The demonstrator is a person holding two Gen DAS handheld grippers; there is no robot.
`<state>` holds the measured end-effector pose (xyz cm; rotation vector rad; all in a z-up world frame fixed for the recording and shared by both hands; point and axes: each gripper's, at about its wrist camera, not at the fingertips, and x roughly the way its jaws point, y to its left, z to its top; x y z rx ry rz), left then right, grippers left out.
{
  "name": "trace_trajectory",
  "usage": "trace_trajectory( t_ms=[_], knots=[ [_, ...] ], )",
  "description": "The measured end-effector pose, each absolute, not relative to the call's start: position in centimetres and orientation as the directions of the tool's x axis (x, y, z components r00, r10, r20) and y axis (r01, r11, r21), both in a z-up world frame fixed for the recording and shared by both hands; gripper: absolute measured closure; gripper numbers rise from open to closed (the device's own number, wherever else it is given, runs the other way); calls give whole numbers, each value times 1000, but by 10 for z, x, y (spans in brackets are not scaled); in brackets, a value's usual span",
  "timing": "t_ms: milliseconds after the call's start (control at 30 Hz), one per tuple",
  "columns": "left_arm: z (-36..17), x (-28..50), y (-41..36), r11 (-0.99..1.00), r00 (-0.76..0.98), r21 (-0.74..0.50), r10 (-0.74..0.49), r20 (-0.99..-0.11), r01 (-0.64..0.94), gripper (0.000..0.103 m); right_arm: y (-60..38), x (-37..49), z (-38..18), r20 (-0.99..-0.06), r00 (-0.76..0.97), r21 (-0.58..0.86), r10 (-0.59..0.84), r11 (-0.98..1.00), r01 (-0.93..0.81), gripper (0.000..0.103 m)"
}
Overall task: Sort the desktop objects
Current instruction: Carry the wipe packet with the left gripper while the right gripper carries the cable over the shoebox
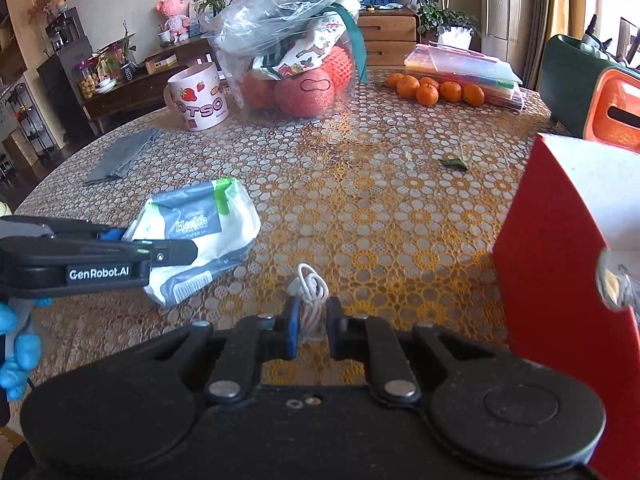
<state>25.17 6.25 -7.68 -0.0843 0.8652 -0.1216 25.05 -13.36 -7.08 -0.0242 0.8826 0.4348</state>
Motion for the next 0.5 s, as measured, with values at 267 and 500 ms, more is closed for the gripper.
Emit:
trace_trajectory(
  t_ms=[267,500],
  knots=[
    [-62,226,42,986,639,-134,-166,-751,99,67,-149,231,-53,-727,579,159,368,911,-380,99],
    [-56,214,38,985,639,-146,-169,-750,89,67,-160,229,-46,-723,589,160,362,916,-367,99]
  ],
)
